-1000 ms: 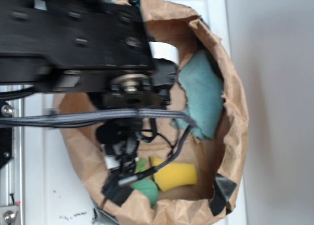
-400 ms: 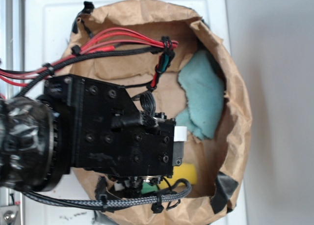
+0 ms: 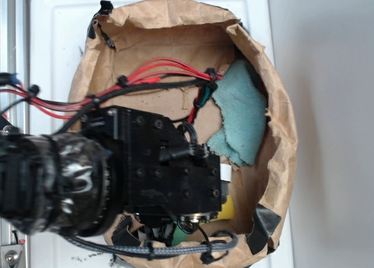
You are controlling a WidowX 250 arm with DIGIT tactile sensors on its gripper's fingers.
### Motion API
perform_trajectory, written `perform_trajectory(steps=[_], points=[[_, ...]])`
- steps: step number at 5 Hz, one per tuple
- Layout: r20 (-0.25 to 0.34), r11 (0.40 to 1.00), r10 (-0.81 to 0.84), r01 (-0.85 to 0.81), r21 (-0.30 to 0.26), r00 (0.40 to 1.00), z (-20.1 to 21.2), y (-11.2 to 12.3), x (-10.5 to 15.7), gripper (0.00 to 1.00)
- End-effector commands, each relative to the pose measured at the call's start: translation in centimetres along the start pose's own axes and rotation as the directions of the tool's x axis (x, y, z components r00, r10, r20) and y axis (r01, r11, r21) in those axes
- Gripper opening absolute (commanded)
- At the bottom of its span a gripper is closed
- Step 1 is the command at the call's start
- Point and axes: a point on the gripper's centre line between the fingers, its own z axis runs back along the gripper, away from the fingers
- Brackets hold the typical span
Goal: Grab the green animal.
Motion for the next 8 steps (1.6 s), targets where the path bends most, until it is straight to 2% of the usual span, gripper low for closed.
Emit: perform_trajectory(steps=[1, 2, 5, 6, 7, 8], points=[[-0.079, 0.983, -0.095, 0.081, -0.162, 0.992, 3.0, 0.4, -1.0, 1.00], [-0.095, 0.982, -0.115, 0.098, -0.163, 0.989, 2.2, -0.1, -1.1, 1.00], [-0.103, 0.991, -0.120, 0.113, -0.073, 0.987, -2.3, -2.6, -0.8, 1.00], [-0.106, 0.991, -0.122, 0.116, -0.067, 0.987, -2.8, -2.7, -0.7, 1.00], [-0.109, 0.994, -0.098, 0.092, -0.062, 0.989, -2.9, -2.3, -0.5, 0.00], [-0.096, 0.995, -0.091, 0.086, -0.052, 0.991, -2.1, -1.8, -0.4, 0.00]])
